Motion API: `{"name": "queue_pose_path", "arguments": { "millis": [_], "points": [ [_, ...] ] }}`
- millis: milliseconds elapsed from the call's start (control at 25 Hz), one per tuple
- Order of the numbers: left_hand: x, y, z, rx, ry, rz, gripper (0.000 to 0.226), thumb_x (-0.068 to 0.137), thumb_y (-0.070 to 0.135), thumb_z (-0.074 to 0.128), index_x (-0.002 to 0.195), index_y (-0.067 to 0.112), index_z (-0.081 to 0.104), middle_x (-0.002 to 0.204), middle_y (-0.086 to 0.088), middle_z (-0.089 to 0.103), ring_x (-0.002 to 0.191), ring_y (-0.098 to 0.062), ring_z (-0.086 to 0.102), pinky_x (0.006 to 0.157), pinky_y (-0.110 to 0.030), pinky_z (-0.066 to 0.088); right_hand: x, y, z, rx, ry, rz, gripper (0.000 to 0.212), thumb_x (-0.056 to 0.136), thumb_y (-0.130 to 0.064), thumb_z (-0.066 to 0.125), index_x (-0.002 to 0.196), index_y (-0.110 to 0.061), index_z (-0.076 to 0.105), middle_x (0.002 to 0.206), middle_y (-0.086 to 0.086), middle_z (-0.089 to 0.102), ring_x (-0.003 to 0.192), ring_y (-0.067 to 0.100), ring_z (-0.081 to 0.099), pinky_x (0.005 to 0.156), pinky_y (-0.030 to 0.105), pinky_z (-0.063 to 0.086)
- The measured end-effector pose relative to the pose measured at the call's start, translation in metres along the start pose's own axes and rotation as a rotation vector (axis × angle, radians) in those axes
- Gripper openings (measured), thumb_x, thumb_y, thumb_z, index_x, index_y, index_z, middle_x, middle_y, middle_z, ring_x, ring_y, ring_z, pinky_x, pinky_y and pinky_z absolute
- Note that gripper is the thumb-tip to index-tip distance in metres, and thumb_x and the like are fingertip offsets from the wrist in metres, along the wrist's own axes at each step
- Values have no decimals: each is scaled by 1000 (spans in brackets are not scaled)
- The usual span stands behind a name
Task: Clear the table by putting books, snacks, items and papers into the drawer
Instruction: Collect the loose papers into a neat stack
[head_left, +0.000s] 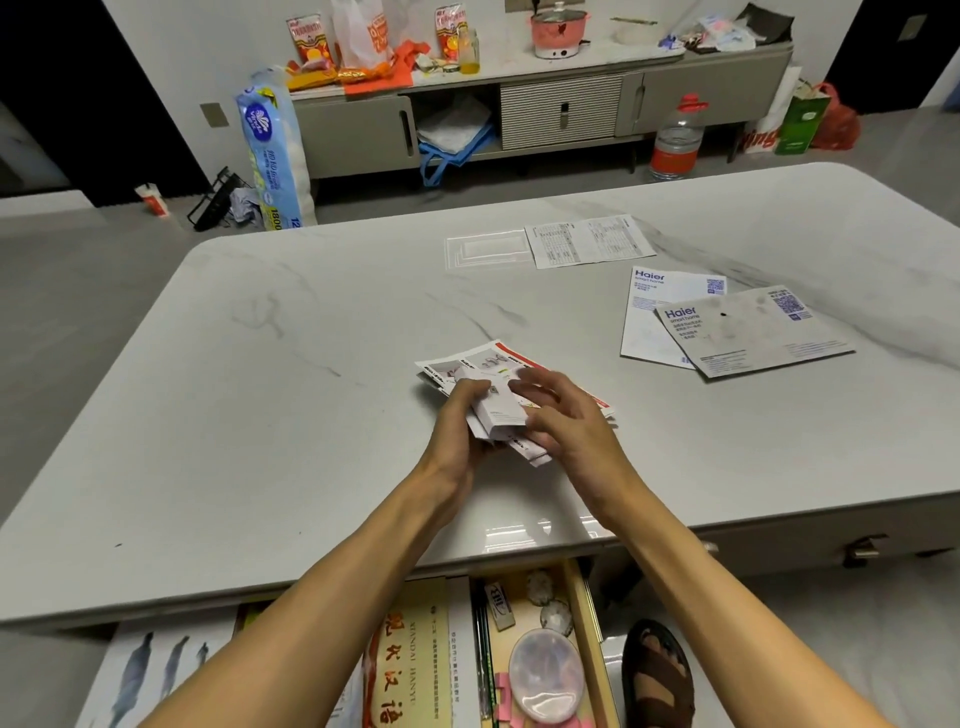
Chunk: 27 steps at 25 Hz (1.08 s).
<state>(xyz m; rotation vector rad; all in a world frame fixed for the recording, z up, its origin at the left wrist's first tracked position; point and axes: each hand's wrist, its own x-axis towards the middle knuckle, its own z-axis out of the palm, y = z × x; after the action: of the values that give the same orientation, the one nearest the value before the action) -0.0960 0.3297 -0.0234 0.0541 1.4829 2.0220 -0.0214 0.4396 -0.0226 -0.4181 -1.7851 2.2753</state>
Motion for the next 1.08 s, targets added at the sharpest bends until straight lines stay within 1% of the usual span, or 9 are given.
{"name": "queue_pose_path", "arguments": {
  "millis": [160,360,480,560,680,760,880,1000,1080],
  "points": [
    [3,-1,1,239,-65,-63,67,91,65,43,120,9,67,116,-15,71,111,-25,66,100,-37,48,-4,4,5,-364,-73,-124,41,81,-33,71,118,-17,70,114,-10,71,110,5,65,100,31,49],
    [10,2,-2,347,-130,-51,90,77,84,28,108,13,74,112,-13,73,111,-24,67,106,-43,44,-6,2,3,-551,73,-302,25,87,-16,70,110,-20,75,98,-9,76,91,3,70,86,25,55],
    [6,1,-2,372,-101,-5,76,87,73,25,111,17,71,110,-8,74,107,-21,68,101,-36,48,0,5,-2,-602,259,-295,27,88,-10,56,105,-19,74,78,-2,75,68,14,72,68,32,59],
    [4,-2,-3,428,-1,53,50,95,55,43,106,17,73,104,-2,76,100,-18,71,98,-36,51,8,5,-10,-377,338,-103,31,87,-2,53,110,-12,71,80,5,76,62,21,74,63,33,61],
    [8,-14,-9,499,144,144,25,93,29,62,101,8,75,96,-5,77,89,-25,74,88,-46,56,10,8,-12,-157,262,157,32,89,2,55,120,-7,60,87,16,75,65,26,74,67,34,62],
    [15,-23,-11,547,193,152,24,89,22,65,108,10,74,103,-3,76,90,-22,73,85,-44,58,9,16,-7,-282,213,183,31,91,-4,58,122,-6,56,90,17,74,69,27,74,70,36,62],
    [25,-32,-12,614,265,124,31,89,12,64,121,10,65,116,-3,71,90,-17,70,76,-29,60,9,23,-15,-823,199,115,31,89,-29,60,118,-18,60,106,5,73,85,23,72,75,38,60],
    [30,-33,-10,502,263,108,49,92,2,60,135,19,44,116,4,60,91,-15,65,69,-22,58,20,13,-62,-1103,470,68,42,89,-41,60,125,-19,57,124,7,61,110,27,58,88,36,48],
    [38,-35,-13,528,237,130,46,92,1,58,131,23,45,113,8,57,89,-10,64,67,-18,56,45,3,-112,-1161,672,206,68,85,-52,63,138,-13,45,141,18,42,128,39,41,105,44,35]
  ]
}}
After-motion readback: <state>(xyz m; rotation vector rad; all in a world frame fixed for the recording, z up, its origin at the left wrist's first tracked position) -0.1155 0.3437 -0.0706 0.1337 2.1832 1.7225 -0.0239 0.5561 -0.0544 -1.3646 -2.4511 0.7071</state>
